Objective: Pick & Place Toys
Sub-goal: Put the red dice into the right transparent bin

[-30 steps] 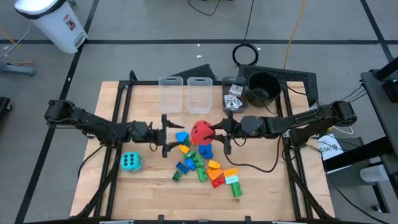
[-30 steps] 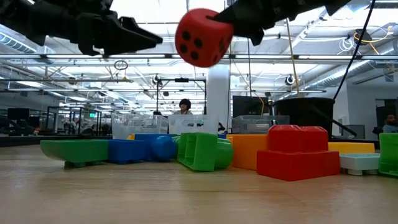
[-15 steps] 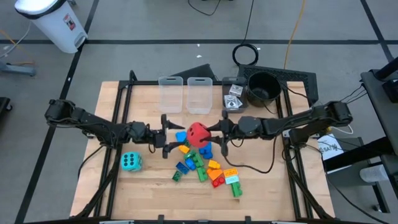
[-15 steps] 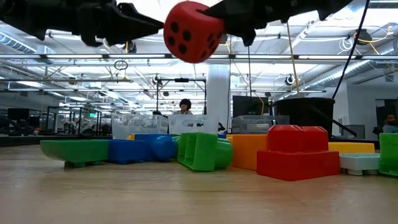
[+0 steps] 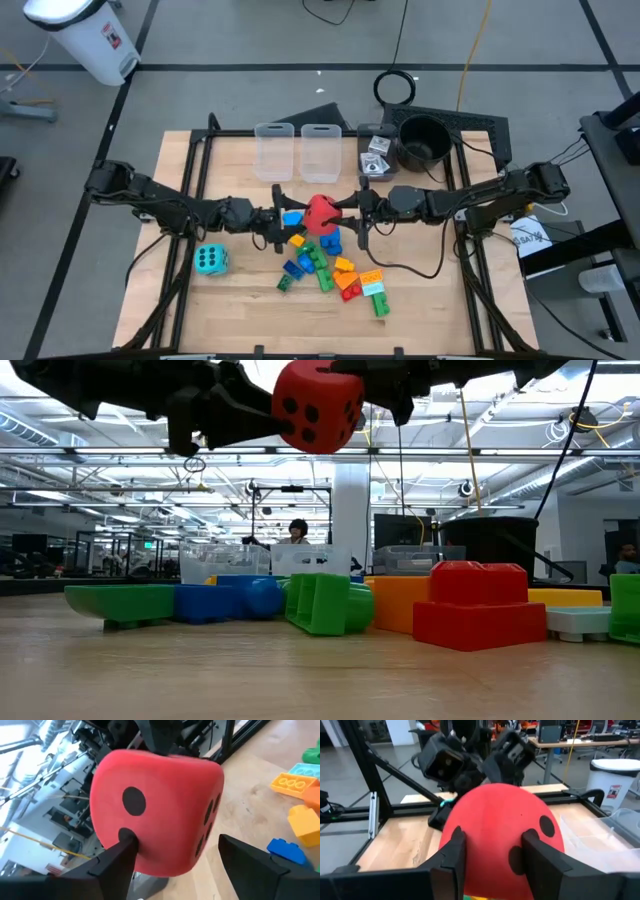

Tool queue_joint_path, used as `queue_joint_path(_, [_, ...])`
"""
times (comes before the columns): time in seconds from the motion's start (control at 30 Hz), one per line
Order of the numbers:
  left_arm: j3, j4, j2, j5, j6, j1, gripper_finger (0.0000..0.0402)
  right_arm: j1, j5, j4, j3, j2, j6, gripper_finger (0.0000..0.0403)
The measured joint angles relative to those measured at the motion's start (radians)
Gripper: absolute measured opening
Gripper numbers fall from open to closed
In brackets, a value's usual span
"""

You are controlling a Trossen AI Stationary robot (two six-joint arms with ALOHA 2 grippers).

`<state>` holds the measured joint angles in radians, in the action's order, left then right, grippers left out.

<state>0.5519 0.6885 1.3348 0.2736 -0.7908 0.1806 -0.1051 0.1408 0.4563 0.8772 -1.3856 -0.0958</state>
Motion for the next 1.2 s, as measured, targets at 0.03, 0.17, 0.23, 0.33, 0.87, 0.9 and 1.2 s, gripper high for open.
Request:
queue_joint_path(0.03, [0.005,0.000,0.003,0.000,0.007,0.000,0.0279,0.000,-0.001,0.003,0.000,0.000,-0.001,0.0134])
queue_joint_path(0.17, [0.009,0.002,0.004,0.009,0.006,0.000,0.0274,0.000,-0.008,0.023,0.005,-0.001,0.004,0.0133])
queue_joint_path(0.23, [0.009,0.001,0.005,0.014,0.021,0.000,0.0274,0.001,-0.008,0.023,0.005,-0.002,0.006,0.0133])
queue_joint_path(0.33, [0.011,-0.003,0.005,0.015,0.063,0.001,0.0273,0.001,-0.009,0.020,0.005,-0.002,0.009,0.0133])
queue_joint_path(0.87, [0.013,-0.014,0.004,0.105,0.017,0.049,0.0297,-0.008,-0.015,-0.020,0.005,-0.004,-0.014,0.0133])
queue_joint_path(0.9, [0.013,-0.003,0.003,0.115,0.017,0.052,0.0304,-0.008,-0.015,-0.020,0.005,-0.004,-0.015,0.0133])
queue_joint_path(1.2, [0.016,0.047,0.003,0.128,-0.028,0.085,0.0371,-0.008,-0.028,-0.031,0.004,-0.007,-0.027,0.0133])
